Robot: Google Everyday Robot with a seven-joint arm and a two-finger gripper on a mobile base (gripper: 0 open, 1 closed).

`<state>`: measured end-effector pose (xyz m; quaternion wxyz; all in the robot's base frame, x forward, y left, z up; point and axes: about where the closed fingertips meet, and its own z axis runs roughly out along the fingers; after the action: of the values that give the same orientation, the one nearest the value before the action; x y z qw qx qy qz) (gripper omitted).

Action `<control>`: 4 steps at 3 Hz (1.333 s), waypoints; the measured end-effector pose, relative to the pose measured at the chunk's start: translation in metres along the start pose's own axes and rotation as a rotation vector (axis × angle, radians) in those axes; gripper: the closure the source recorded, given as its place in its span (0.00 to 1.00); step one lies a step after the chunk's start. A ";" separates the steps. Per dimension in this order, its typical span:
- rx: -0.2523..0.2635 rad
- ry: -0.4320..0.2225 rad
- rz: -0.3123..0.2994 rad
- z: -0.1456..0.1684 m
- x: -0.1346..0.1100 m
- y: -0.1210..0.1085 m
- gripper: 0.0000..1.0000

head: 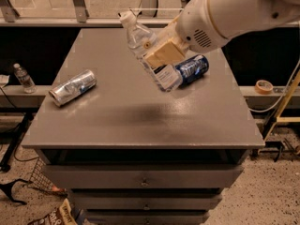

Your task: Knock blue plastic bottle over

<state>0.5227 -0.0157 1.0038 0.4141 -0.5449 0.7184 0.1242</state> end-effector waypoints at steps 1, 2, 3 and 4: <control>-0.121 0.187 -0.074 0.036 0.012 0.019 1.00; -0.302 0.450 -0.284 0.084 0.056 0.050 1.00; -0.463 0.718 -0.450 0.100 0.117 0.068 1.00; -0.520 0.886 -0.540 0.098 0.150 0.063 1.00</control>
Offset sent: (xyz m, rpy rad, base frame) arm 0.0182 -0.1010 -0.1753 -1.4780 0.2997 0.4365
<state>0.5023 -0.0327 0.8159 -0.0566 -0.7928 0.6045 -0.0532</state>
